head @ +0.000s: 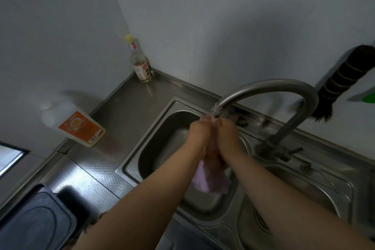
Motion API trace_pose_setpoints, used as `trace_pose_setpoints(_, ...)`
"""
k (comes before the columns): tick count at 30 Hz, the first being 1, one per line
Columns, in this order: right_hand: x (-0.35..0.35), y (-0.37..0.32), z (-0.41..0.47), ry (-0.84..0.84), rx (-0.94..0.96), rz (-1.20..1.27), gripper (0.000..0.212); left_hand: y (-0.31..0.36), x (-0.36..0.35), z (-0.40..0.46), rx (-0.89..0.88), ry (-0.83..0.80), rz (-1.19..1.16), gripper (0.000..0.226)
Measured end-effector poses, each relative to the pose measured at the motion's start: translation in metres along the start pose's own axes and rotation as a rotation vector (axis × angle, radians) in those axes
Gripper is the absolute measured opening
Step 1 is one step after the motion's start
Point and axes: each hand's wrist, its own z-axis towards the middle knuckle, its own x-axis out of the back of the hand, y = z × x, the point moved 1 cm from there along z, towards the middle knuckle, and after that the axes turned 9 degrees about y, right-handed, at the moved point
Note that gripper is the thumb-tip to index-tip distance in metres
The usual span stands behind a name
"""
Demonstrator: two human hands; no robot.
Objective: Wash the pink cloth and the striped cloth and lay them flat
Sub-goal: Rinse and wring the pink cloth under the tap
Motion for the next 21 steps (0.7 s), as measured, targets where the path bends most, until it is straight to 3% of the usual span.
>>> trace_pose_setpoints(4, -0.007, -0.007, -0.013, -0.05, -0.058, 0.085, 0.036, 0.0, 0.02, 0.0, 0.122, -0.129, -0.194, 0.029)
trace_pose_setpoints(6, 0.001, -0.002, 0.002, -0.08, -0.224, 0.118, 0.03, -0.011, 0.034, 0.006, 0.156, -0.214, -0.244, 0.029)
trace_pose_setpoints(9, 0.005, -0.002, 0.009, -0.104, -0.496, 0.384, 0.029, -0.016, 0.073, 0.014, 0.228, -0.235, -0.334, 0.039)
trace_pose_setpoints(12, 0.0, -0.004, 0.004, -0.159, -0.611, 0.716, 0.025, -0.018, 0.119, 0.023, 0.165, -0.107, -0.344, 0.031)
trace_pose_setpoints(15, -0.001, -0.002, -0.001, -0.259, -0.657, 1.026, 0.01, -0.004, 0.166, 0.023, 0.093, 0.081, -0.619, 0.031)
trace_pose_setpoints(17, -0.005, -0.003, -0.006, -0.326, -0.731, 1.225, 0.025, 0.009, 0.201, 0.026, 0.027, 0.192, -0.773, 0.039)
trace_pose_setpoints(18, -0.003, -0.007, -0.01, -0.361, -0.751, 1.259, 0.031, 0.016, 0.218, 0.03, -0.002, 0.243, -0.823, 0.043)
trace_pose_setpoints(20, -0.003, -0.01, -0.01, -0.369, -0.765, 1.289, 0.012, 0.032, 0.254, 0.036, -0.037, 0.323, -0.919, 0.049)
trace_pose_setpoints(21, -0.003, -0.009, -0.01, -0.34, -0.758, 1.292, 0.014, 0.04, 0.269, 0.04, -0.036, 0.335, -0.967, 0.054)
